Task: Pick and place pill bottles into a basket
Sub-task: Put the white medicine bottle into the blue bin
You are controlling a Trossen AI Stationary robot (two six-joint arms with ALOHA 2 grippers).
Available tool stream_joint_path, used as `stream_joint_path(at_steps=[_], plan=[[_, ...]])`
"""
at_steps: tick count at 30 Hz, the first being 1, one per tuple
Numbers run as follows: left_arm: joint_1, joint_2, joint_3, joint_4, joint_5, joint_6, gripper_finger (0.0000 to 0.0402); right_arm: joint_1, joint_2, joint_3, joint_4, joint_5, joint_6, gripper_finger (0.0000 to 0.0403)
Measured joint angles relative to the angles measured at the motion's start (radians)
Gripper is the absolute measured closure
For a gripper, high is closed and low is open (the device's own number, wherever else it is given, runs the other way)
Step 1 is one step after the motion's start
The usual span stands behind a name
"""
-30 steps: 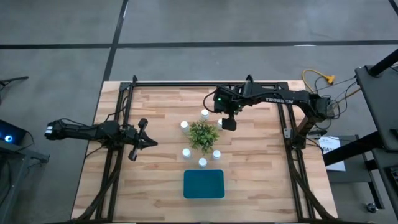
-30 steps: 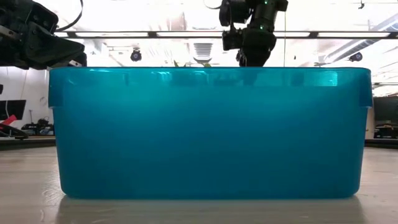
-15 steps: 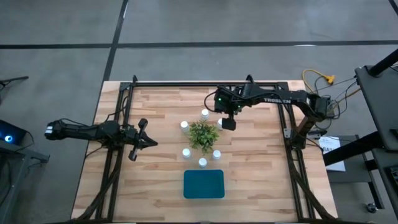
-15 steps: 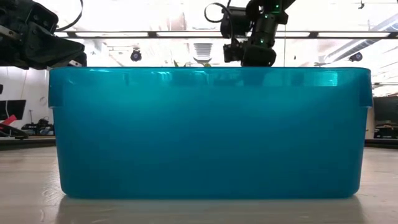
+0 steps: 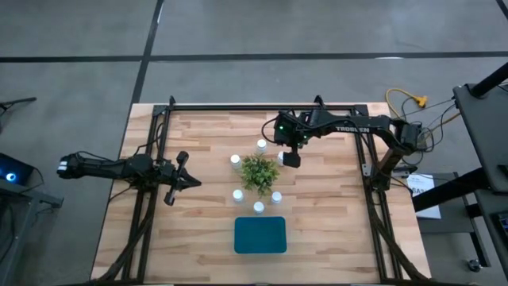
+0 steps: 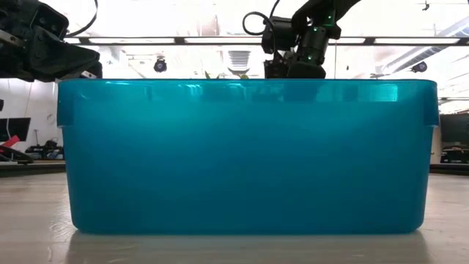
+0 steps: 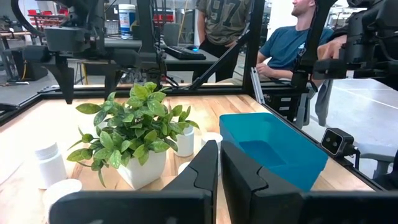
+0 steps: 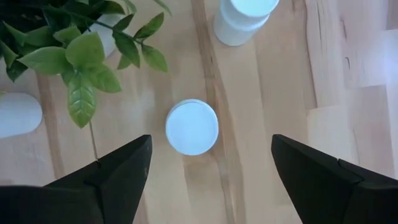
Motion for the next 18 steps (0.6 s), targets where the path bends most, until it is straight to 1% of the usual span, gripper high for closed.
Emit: stream_joint_path(at_steps=[8, 18], plan=[[0.000, 0.000, 0.000, 0.000, 0.000, 0.000, 0.0401, 0.001, 0.006, 0.000, 0.020, -0.044, 0.008, 0.0089], [0.000, 0.000, 0.000, 0.000, 0.000, 0.000, 0.0401, 0.001, 0.077, 0.000, 0.025, -0.060, 0.010, 0.0089]])
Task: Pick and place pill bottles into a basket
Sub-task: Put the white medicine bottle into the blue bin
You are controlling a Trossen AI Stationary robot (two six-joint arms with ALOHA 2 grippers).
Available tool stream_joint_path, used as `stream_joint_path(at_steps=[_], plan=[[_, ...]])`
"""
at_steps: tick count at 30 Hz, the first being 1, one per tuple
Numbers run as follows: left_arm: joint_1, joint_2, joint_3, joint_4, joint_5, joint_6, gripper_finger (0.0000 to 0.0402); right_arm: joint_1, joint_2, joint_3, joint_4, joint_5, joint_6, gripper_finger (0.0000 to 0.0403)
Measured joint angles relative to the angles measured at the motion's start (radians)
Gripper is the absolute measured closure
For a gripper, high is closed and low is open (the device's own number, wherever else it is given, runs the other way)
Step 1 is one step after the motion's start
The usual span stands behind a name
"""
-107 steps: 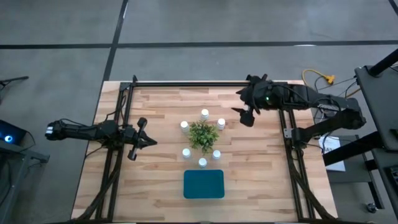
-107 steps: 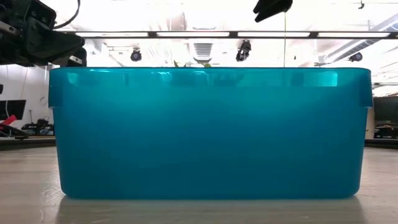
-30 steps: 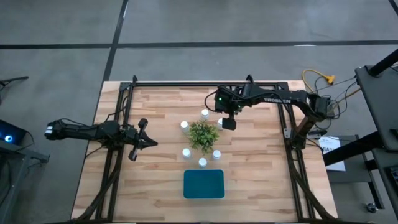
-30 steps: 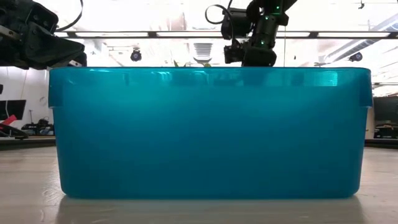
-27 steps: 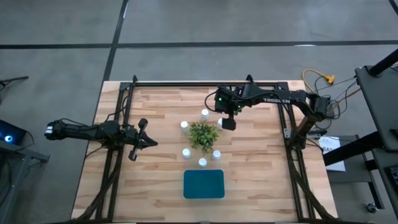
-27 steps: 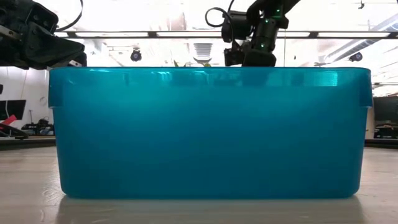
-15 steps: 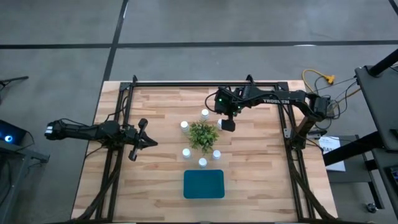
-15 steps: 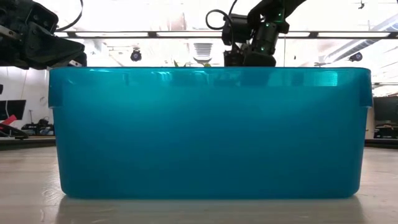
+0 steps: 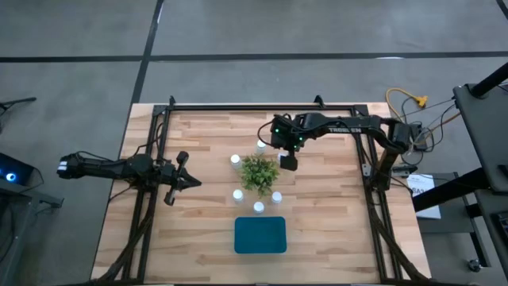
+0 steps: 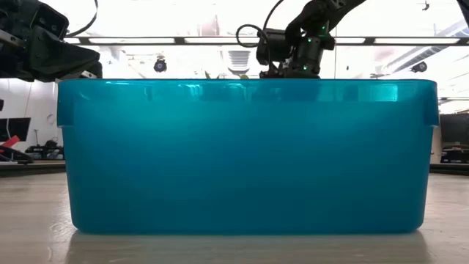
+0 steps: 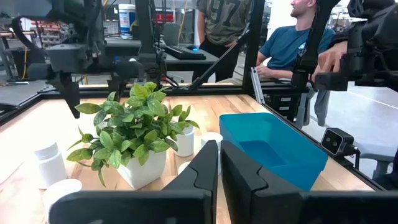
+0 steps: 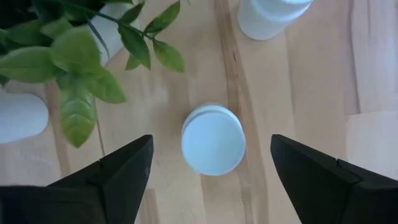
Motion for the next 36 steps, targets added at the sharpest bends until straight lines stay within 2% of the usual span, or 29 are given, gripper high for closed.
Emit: stream_joint_path(at_steps=[13, 24, 30, 36], plan=[[0.000, 0.006, 0.000, 0.000, 0.000, 0.000, 0.0401, 0.000, 0.061, 0.000, 0.010, 0.000, -0.023, 0.0093], [0.000, 0.008, 0.000, 0.000, 0.000, 0.000, 0.0401, 0.000, 0.067, 0.002, 0.023, -0.026, -0.018, 0.0115], [0.000, 0.008, 0.000, 0.000, 0.000, 0.000, 0.0401, 0.000, 0.066, 0.002, 0.026, -0.026, -0.024, 0.0145], [0.000, 0.008, 0.000, 0.000, 0.000, 0.000, 0.0401, 0.000, 0.066, 0.002, 0.026, -0.046, -0.033, 0.0202]])
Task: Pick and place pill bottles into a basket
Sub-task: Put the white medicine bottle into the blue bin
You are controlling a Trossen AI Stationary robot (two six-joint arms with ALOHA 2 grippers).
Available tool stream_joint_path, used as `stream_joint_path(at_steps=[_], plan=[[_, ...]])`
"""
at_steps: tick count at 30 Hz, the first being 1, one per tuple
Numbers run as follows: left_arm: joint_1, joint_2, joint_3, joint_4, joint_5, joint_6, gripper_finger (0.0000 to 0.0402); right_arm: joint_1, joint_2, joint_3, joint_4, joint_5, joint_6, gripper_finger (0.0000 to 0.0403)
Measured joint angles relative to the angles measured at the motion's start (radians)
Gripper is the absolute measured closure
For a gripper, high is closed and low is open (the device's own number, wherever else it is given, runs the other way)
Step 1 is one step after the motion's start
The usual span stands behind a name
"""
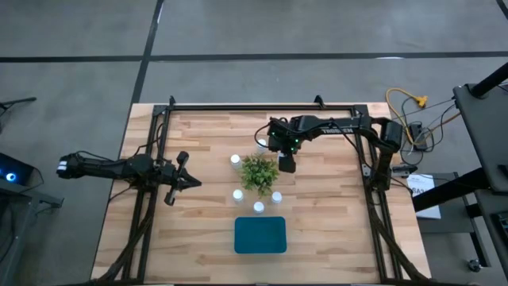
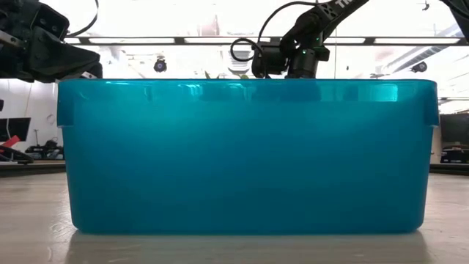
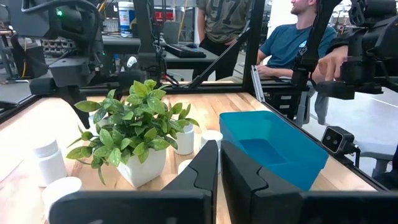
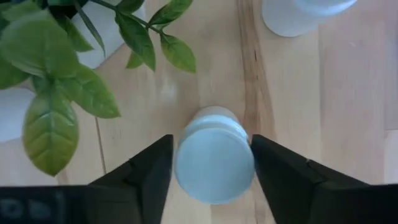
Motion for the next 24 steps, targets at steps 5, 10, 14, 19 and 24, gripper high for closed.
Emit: stream_joint_path(at_steps=[5, 10, 14, 19, 24], plan=[[0.000, 0.000, 0.000, 0.000, 0.000, 0.000, 0.0401, 0.000, -0.001, 0.001, 0.000, -0.005, -0.010, 0.0256], [0.000, 0.000, 0.000, 0.000, 0.000, 0.000, 0.0401, 0.000, -0.001, 0.001, -0.004, -0.002, -0.028, 0.0256], [0.000, 0.000, 0.000, 0.000, 0.000, 0.000, 0.0401, 0.000, -0.005, 0.002, -0.011, 0.005, -0.027, 0.0256], [0.000, 0.000, 0.000, 0.000, 0.000, -0.001, 0.0401, 0.000, -0.021, 0.034, -0.061, 0.006, -0.022, 0.0256], [0.000, -0.002, 0.000, 0.000, 0.000, -0.001, 0.0401, 0.014, -0.067, 0.077, -0.116, 0.008, -0.019, 0.0256]])
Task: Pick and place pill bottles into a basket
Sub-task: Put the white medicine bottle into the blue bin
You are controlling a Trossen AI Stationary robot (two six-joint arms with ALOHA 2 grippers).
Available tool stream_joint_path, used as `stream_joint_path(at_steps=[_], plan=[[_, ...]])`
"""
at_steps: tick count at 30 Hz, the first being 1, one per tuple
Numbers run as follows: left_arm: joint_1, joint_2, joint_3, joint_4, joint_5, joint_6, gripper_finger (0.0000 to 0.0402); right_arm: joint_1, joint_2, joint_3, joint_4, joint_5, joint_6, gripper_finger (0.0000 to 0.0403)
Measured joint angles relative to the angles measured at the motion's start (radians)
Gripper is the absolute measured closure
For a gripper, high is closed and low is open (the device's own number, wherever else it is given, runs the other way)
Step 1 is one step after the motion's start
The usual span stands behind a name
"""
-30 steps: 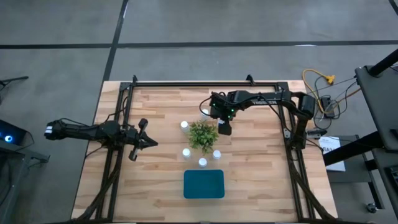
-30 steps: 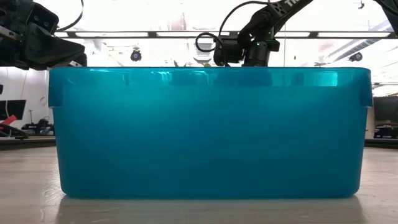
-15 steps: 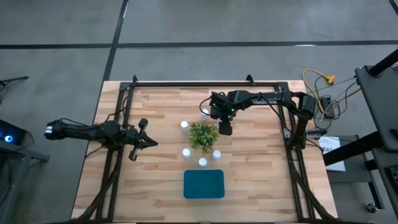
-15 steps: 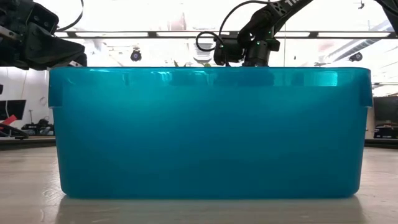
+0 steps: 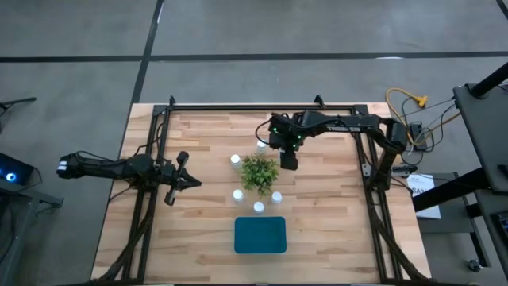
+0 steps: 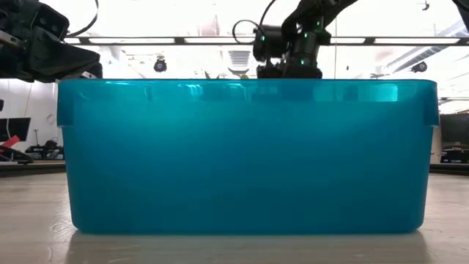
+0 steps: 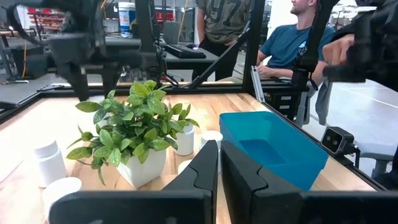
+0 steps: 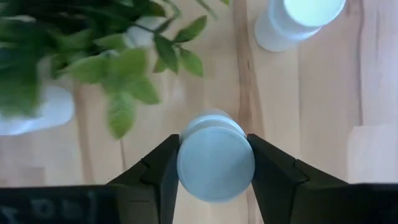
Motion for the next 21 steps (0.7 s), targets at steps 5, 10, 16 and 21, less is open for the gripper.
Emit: stream_joint_path(at_steps=[5, 10, 16, 21], plan=[[0.000, 0.000, 0.000, 0.000, 0.000, 0.000, 0.0401, 0.026, -0.068, 0.033, -0.045, 0.001, 0.031, 0.0256], [0.000, 0.000, 0.000, 0.000, 0.000, 0.000, 0.0401, 0.061, -0.148, 0.039, -0.062, 0.006, 0.091, 0.0256], [0.000, 0.000, 0.000, 0.001, 0.000, 0.000, 0.0401, 0.137, -0.214, 0.033, -0.077, 0.008, 0.169, 0.0256], [0.000, 0.000, 0.000, 0.000, 0.000, 0.000, 0.0401, 0.232, -0.219, 0.030, -0.077, 0.008, 0.231, 0.0256]])
